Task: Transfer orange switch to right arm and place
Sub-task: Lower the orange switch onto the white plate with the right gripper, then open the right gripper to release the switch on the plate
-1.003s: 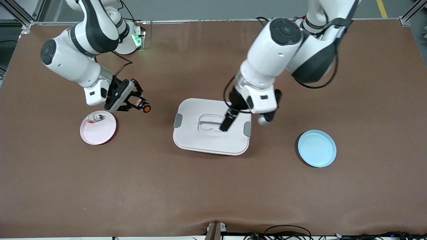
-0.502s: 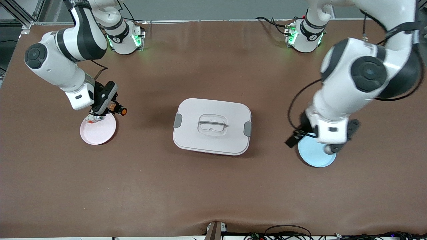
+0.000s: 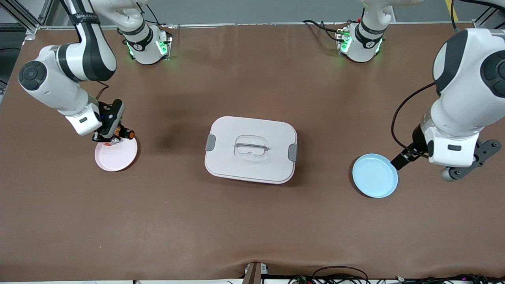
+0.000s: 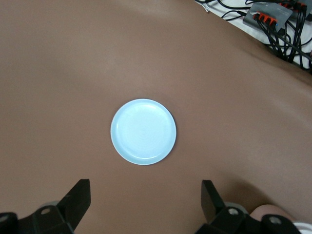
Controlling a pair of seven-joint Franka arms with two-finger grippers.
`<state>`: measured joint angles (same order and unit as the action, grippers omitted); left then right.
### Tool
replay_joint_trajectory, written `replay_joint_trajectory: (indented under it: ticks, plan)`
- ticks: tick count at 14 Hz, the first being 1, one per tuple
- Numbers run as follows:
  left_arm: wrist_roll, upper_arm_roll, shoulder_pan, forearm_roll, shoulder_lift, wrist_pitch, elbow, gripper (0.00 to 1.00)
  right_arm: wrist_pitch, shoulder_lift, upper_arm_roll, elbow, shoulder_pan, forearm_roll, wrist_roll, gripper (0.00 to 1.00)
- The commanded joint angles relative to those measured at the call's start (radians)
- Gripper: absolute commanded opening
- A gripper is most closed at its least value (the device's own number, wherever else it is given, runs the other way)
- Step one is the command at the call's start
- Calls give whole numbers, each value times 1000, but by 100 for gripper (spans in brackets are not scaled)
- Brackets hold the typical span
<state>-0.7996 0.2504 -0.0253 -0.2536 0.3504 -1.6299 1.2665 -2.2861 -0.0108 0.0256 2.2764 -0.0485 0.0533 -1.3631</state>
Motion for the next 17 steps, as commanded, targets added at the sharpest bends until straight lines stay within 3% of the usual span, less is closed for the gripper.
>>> replay_joint_trajectory:
  ticks: [1, 5, 7, 11, 17]
  plan:
    - [158, 15, 65, -10, -59, 50, 27, 100, -85, 43, -13, 23, 68, -23, -100, 0]
    - [285, 21, 111, 7, -119, 136, 28, 100, -193, 123, -13, 35, 125, -29, -186, 0]
    - [354, 23, 122, 37, -157, 154, 51, 100, -249, 167, -13, 34, 131, -76, -189, 0]
    - [416, 7, 116, 65, -264, 148, 167, 100, -326, 229, -12, 34, 147, -82, -189, 0]
    - [497, -106, 41, 162, -405, 91, 328, 100, -401, 298, -12, 32, 170, -90, -189, 0]
